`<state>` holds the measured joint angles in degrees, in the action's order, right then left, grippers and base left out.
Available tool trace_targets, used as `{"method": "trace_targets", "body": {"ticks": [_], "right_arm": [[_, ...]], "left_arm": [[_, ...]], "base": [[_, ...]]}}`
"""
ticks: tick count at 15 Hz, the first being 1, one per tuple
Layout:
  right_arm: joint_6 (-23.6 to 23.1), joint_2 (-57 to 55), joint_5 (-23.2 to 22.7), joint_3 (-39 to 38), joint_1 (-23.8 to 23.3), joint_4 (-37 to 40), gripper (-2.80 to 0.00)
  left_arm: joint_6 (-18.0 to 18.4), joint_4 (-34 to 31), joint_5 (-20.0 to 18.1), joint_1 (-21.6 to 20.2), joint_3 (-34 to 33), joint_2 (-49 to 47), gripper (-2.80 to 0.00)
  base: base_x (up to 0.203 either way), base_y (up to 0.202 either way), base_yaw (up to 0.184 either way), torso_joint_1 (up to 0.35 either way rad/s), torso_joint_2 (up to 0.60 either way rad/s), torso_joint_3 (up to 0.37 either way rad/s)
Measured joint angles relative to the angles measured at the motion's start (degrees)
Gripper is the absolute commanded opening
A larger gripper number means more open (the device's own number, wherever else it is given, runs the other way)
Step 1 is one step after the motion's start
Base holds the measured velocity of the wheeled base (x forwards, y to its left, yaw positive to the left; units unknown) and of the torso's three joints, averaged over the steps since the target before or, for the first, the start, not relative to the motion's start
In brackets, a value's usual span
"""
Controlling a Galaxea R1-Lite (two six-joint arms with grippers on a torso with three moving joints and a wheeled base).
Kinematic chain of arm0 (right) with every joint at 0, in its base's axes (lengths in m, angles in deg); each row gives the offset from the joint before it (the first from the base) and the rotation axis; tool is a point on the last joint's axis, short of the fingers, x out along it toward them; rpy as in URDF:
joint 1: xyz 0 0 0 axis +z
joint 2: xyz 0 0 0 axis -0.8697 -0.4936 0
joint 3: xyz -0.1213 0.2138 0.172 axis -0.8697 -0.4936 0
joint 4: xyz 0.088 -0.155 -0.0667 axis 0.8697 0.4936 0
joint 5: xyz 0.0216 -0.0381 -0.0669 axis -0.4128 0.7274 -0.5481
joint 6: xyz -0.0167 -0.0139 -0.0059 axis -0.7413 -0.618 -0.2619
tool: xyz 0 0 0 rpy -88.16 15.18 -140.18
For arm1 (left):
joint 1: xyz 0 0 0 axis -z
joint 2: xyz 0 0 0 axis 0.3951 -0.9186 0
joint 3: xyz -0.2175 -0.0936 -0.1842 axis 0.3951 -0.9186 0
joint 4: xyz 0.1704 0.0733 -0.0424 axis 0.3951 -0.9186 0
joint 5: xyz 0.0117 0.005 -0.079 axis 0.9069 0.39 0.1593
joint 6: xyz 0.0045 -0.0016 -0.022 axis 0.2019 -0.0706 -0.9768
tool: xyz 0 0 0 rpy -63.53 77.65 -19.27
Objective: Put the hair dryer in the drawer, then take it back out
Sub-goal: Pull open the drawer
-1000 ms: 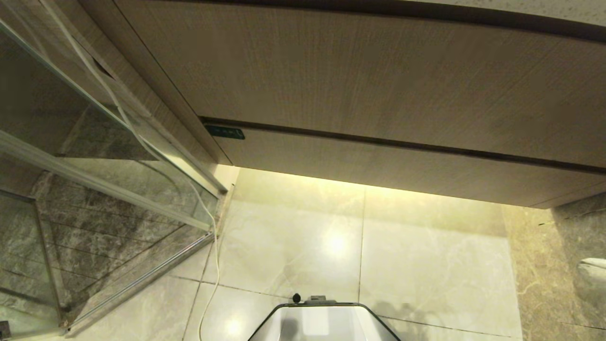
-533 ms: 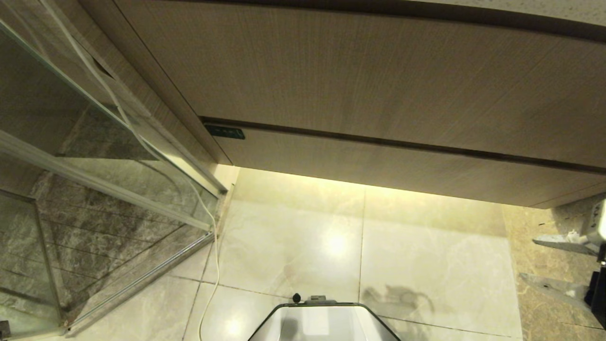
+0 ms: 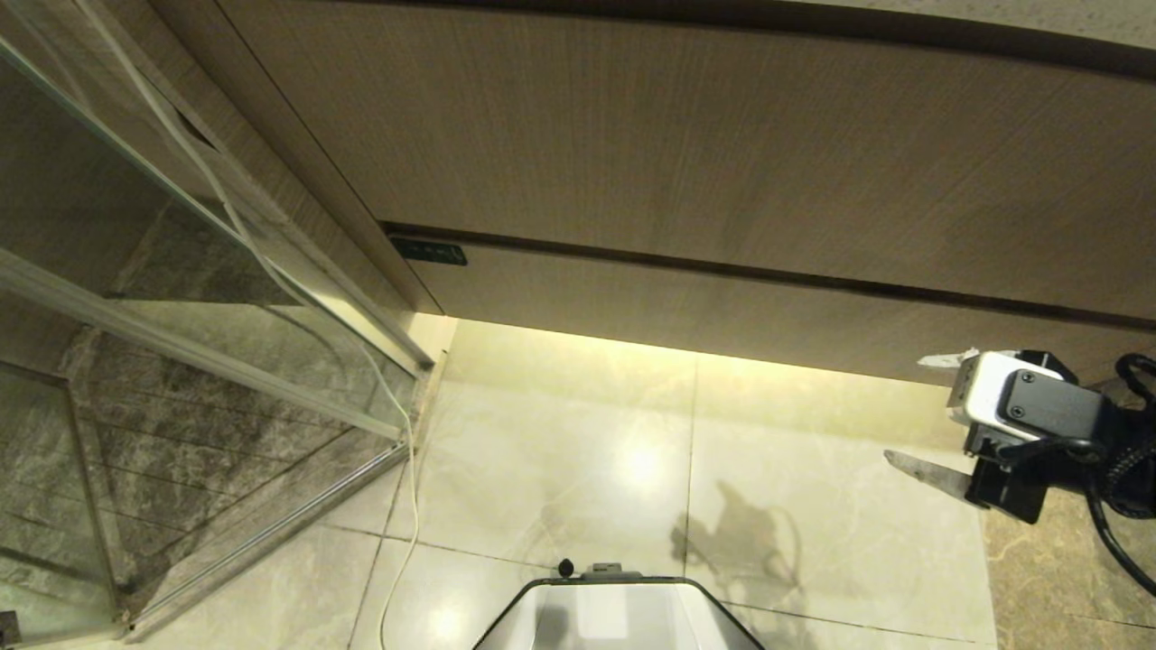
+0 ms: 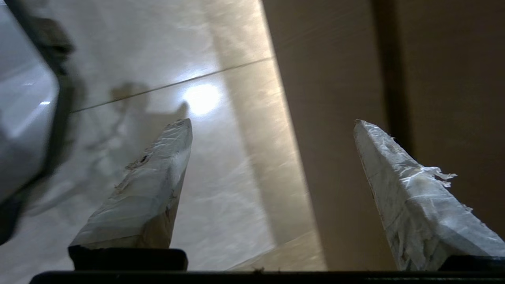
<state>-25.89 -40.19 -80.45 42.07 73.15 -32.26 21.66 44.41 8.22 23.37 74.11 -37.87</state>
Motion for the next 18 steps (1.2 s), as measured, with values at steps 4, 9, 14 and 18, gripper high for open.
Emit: {"method": "trace_targets", "body": {"ticks": [4, 9, 14, 18], "right_arm": [[-9.75, -6.76, 4.51, 1.4, -0.74, -13.55, 0.0], [-10.94, -13.61, 9.45, 4.45, -1.23, -17.08, 0.0], [-10.55, -20.7, 9.5, 9.02, -1.23, -16.81, 0.0], [-10.27, -25.5, 8.96, 13.16, -1.65, -16.73, 0.0]], "left_arm": [[0.0, 0.0, 0.0, -0.05, 0.0, 0.0, -2.8], [0.0, 0.0, 0.0, 0.0, 0.0, 0.0, -2.8], [0.0, -0.02, 0.0, 0.0, 0.02, 0.0, -2.8], [0.01, 0.0, 0.0, 0.0, 0.02, 0.0, -2.8]], "base": [[0.0, 0.0, 0.0, 0.0, 0.0, 0.0], [0.0, 0.0, 0.0, 0.0, 0.0, 0.0], [0.0, 0.0, 0.0, 0.0, 0.0, 0.0], [0.0, 0.0, 0.0, 0.0, 0.0, 0.0]]}}
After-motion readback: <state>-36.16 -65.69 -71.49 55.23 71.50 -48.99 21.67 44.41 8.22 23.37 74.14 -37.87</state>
